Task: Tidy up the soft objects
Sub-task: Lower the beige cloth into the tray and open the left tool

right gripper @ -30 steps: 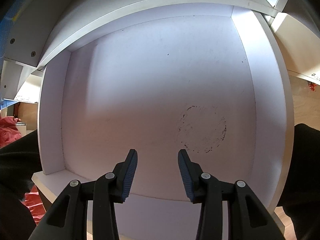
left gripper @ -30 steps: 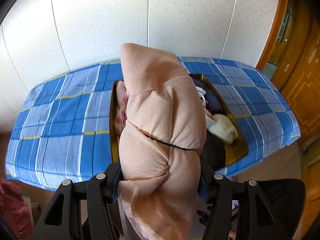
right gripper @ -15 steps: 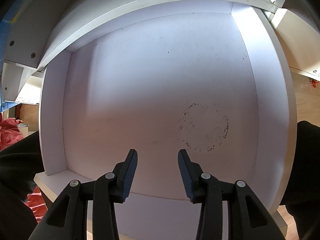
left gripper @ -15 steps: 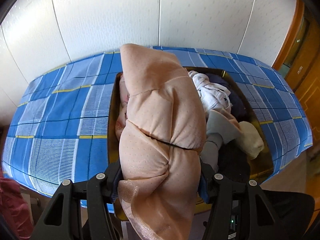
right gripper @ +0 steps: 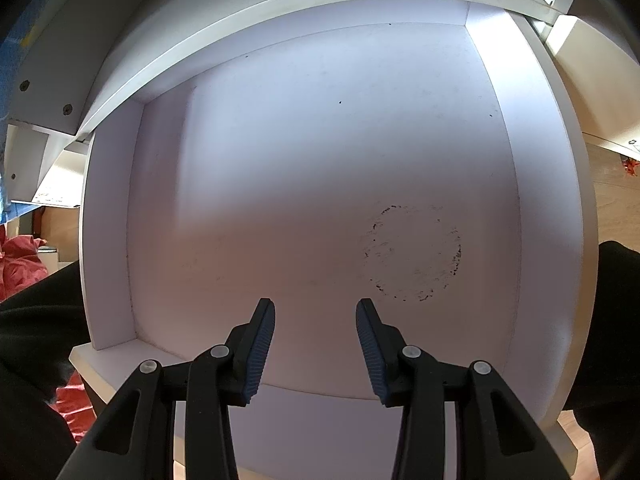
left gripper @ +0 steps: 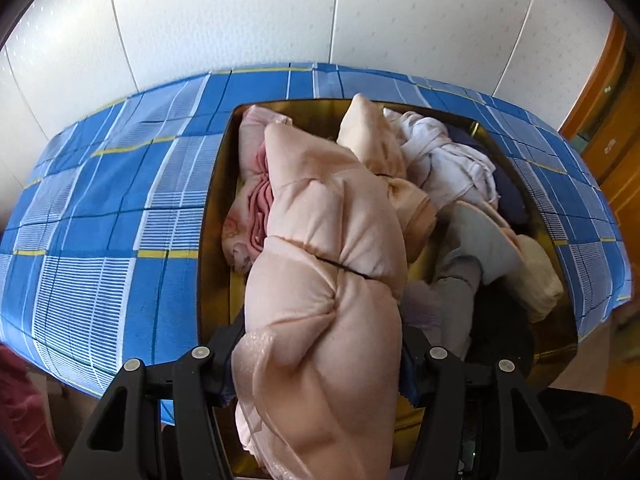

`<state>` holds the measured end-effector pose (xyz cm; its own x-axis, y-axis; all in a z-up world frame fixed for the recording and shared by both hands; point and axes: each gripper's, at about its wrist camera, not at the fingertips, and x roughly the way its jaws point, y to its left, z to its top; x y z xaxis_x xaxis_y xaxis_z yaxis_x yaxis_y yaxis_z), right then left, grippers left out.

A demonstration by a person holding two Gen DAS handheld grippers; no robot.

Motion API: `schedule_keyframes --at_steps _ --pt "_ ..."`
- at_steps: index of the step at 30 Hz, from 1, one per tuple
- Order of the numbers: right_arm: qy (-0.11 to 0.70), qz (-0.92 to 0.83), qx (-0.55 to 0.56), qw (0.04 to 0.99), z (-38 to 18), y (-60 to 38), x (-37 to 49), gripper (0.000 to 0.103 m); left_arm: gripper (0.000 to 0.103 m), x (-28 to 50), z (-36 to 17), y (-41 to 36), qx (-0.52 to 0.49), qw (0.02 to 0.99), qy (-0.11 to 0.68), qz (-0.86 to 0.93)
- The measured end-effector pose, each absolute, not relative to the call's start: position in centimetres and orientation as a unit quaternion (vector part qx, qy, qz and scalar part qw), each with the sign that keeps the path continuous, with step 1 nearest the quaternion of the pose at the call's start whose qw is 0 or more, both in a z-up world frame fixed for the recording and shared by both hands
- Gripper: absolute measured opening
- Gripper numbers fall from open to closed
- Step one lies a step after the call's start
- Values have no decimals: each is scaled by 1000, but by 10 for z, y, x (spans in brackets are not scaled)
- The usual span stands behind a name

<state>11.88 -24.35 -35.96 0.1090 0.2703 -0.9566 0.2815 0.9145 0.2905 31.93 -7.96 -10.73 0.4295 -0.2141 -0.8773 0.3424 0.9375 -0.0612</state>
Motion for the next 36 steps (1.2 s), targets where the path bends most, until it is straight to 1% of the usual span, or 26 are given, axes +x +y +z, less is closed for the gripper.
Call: schedule_keyframes --at_steps 5,7,9,11,14,15,16,17,18,19,21,23,25,30,36 --pt "667 -1 205 717 -360 -244 120 42 64 321 -115 -82 85 843 505 -164" --pt "666 -1 208 716 -360 -245 120 42 64 319 -112 -80 77 844 505 -165" --pt "665 -1 213 716 -360 -246 119 42 68 314 -104 -74 62 845 503 -168" --pt "663 -2 219 716 -360 -247 119 42 84 308 -94 -69 48 851 495 -169" --pt "663 -3 223 715 -360 -246 119 42 85 299 -77 -60 31 863 476 -170" --pt "662 -2 224 715 -360 -245 118 42 84 297 -72 -57 30 866 471 -168" --pt "662 -1 223 715 -360 -246 118 42 78 294 -68 -55 38 868 467 -164" --pt "662 0 222 715 -359 -245 119 42 70 291 -66 -54 50 870 465 -158" --pt "663 2 221 716 -359 -245 119 42 55 289 -65 -54 66 869 466 -155" --pt "662 2 221 716 -359 -245 118 42 46 285 -65 -55 81 865 469 -157" --pt "662 1 224 716 -360 -251 118 42 43 277 -67 -58 113 860 470 -164" --pt "662 0 225 715 -360 -252 117 42 37 272 -71 -61 131 856 471 -167" --pt "663 1 227 714 -360 -253 116 42 33 272 -78 -66 144 852 475 -166" --pt "661 4 225 715 -361 -252 118 42 32 278 -95 -75 168 846 481 -157" --pt "661 4 227 715 -360 -251 116 42 33 284 -103 -75 161 851 480 -138"
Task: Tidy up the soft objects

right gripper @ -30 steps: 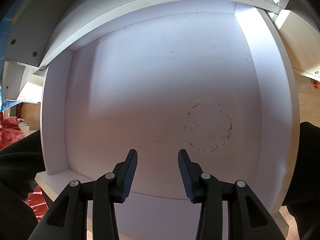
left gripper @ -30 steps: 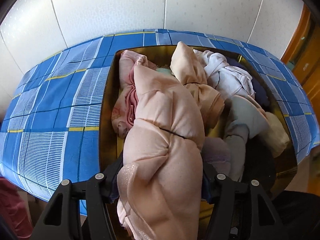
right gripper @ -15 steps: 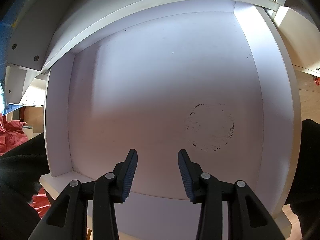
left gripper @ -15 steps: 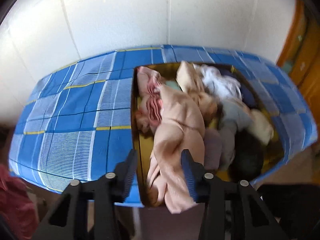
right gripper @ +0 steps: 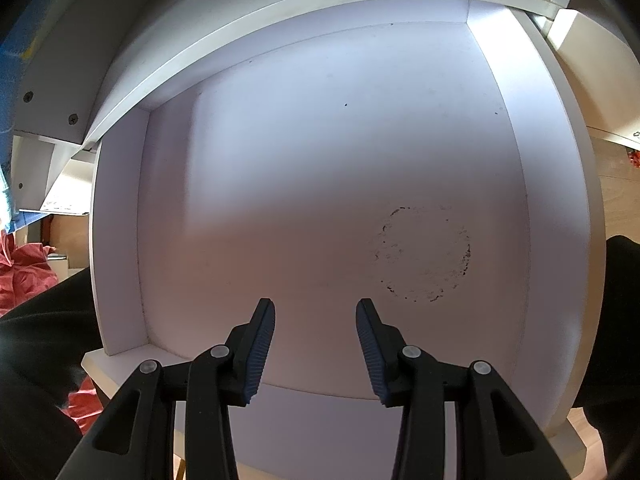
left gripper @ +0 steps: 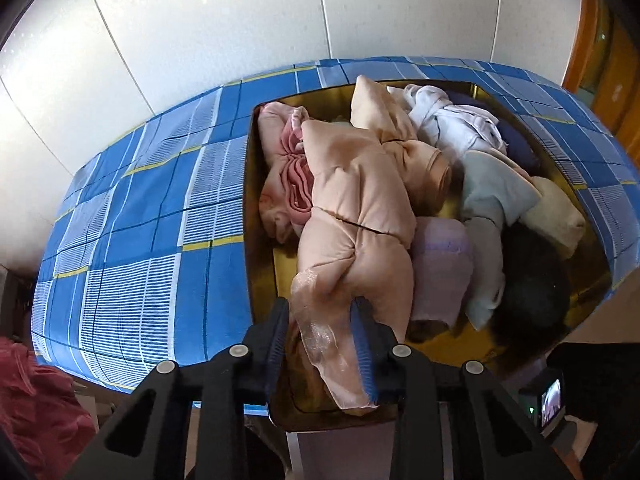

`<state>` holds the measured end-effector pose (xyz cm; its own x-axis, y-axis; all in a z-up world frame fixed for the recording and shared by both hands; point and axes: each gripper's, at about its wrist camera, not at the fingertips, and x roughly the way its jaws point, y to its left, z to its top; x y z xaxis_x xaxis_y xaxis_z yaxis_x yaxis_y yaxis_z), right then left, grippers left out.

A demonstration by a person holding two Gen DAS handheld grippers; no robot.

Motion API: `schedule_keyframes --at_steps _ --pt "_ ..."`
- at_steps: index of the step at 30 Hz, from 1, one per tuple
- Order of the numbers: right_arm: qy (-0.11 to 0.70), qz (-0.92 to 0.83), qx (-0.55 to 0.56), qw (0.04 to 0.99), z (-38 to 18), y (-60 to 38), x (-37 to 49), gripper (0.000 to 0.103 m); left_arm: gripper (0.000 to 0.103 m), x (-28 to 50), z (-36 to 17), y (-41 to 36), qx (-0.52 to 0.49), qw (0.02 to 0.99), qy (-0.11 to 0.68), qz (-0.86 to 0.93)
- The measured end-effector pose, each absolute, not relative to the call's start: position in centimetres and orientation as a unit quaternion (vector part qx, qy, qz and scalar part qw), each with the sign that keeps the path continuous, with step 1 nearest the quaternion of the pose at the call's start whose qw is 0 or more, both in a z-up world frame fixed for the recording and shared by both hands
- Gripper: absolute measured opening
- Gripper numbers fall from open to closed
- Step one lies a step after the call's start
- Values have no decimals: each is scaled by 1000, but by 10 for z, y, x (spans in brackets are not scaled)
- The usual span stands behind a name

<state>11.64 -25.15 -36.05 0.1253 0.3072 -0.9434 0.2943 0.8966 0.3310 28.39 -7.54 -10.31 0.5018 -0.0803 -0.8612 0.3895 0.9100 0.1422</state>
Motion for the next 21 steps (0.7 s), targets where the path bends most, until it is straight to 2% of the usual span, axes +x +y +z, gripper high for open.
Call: schedule_keyframes --at_steps 4,6,10,13,16,21 --pt "662 10 222 716 -360 -252 116 42 33 276 -100 -79 170 860 463 -127" --pt "661 10 222 717 -359 -251 116 42 36 270 -96 -79 168 865 456 -123" --pt "662 9 218 717 -358 -250 116 42 61 256 -89 -73 145 876 443 -121" --pt "663 9 216 717 -358 -249 117 42 64 242 -87 -71 133 880 437 -128" --pt "665 9 212 717 -359 -247 118 43 73 225 -87 -72 136 884 427 -132" --pt "667 9 203 717 -360 -241 121 47 82 196 -87 -69 126 892 413 -136"
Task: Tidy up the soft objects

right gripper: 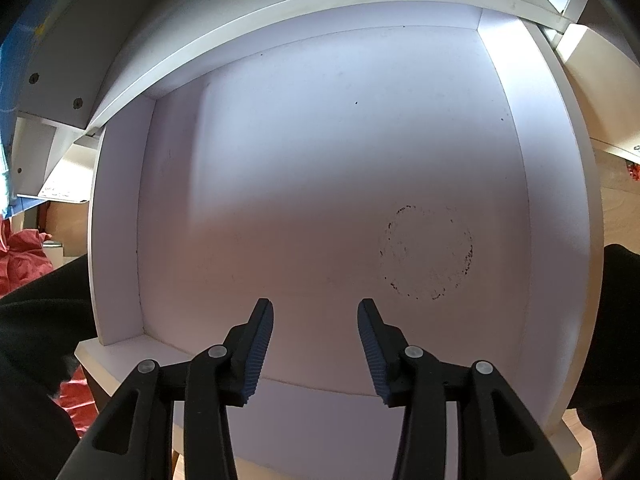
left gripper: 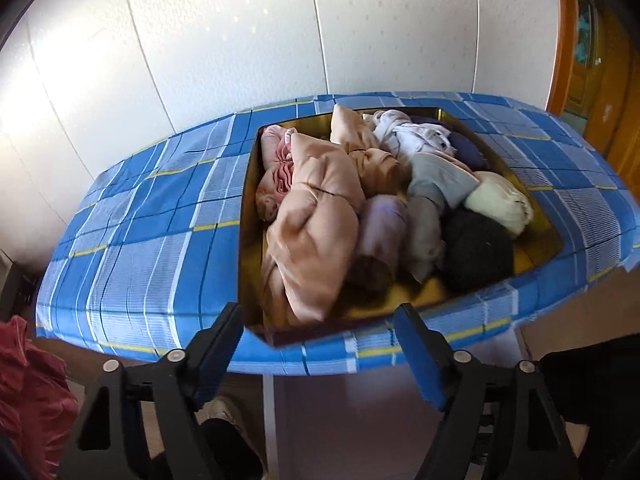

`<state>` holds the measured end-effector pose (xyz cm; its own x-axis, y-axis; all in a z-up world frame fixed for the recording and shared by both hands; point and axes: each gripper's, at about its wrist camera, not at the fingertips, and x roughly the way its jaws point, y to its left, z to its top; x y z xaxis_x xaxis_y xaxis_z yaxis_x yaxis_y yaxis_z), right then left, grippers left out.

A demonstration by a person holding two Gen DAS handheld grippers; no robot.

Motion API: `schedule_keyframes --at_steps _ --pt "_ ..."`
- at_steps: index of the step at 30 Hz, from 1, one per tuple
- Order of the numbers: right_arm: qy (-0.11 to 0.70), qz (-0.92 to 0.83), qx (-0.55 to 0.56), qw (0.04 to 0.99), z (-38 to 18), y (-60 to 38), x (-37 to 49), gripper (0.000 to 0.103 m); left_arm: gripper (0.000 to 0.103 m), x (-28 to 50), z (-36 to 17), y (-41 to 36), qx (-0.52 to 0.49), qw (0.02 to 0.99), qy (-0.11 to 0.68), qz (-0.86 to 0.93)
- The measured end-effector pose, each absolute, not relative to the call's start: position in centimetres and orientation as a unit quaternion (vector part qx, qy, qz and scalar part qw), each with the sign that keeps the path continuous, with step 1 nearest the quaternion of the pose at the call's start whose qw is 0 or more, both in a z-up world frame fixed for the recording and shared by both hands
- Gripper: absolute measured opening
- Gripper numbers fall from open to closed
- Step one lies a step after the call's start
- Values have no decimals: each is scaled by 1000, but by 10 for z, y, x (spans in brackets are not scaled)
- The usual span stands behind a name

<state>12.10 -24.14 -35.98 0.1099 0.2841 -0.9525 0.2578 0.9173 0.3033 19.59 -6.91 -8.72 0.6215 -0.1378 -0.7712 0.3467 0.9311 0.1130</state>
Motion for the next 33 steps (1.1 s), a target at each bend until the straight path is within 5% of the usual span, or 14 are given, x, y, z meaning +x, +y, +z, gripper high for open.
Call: schedule_keyframes --at_steps 2,6,11,33 --pt "666 9 195 720 -356 -239 121 50 94 186 -87 -67 118 895 410 -134" --pt "653 19 177 736 -340 -236 119 74 99 160 -86 -61 99 903 396 -135" --pt "625 42 142 766 -307 -224 112 83 100 134 -90 -48 64 903 404 -134" --pt "379 -46 13 924 -51 -192 9 84 103 27 -24 6 -30 940 339 -29"
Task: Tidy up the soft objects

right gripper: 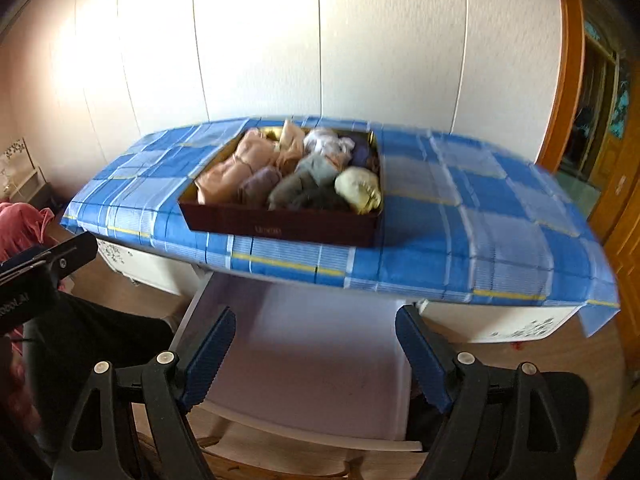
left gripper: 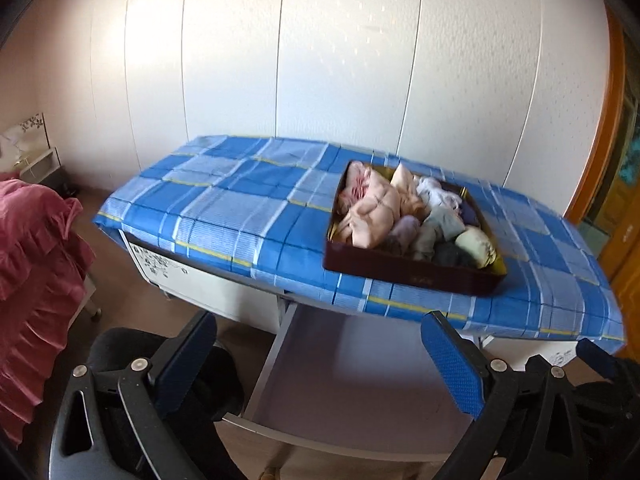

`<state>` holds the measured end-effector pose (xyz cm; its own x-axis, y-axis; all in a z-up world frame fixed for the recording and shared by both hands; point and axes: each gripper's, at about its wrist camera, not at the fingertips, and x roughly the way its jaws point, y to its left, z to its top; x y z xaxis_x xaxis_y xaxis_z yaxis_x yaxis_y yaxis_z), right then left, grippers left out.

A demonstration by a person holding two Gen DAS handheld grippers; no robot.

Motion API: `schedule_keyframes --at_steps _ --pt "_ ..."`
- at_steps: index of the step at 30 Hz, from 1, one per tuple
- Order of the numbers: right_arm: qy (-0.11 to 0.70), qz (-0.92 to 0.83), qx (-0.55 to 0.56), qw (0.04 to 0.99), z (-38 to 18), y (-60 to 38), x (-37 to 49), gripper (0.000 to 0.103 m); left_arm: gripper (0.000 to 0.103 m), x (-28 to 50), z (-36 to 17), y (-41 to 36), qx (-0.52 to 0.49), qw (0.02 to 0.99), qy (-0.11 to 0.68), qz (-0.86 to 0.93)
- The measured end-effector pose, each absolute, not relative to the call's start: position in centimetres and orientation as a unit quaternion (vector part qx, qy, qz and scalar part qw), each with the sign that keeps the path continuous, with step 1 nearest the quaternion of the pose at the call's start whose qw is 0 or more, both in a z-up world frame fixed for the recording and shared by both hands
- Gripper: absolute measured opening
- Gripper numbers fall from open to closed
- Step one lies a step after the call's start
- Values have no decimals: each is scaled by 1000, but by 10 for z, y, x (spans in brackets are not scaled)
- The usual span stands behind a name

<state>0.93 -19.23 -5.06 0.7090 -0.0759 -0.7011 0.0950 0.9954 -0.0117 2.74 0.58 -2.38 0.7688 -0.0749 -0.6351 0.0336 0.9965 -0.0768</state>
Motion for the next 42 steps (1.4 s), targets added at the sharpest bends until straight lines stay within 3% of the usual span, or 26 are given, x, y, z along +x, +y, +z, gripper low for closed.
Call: schedule_keyframes --at_steps 7,13,42 --pt "383 -76 28 920 -28 -185 -16 84 103 11 -8 0 -20 940 337 -52" --pt "352 -93 30 931 -12 -185 -31 84 103 4 -5 -11 49 943 328 -14" --pt "355 -85 28 930 -15 -177 -37 84 103 -1 -6 -9 16 940 339 -44"
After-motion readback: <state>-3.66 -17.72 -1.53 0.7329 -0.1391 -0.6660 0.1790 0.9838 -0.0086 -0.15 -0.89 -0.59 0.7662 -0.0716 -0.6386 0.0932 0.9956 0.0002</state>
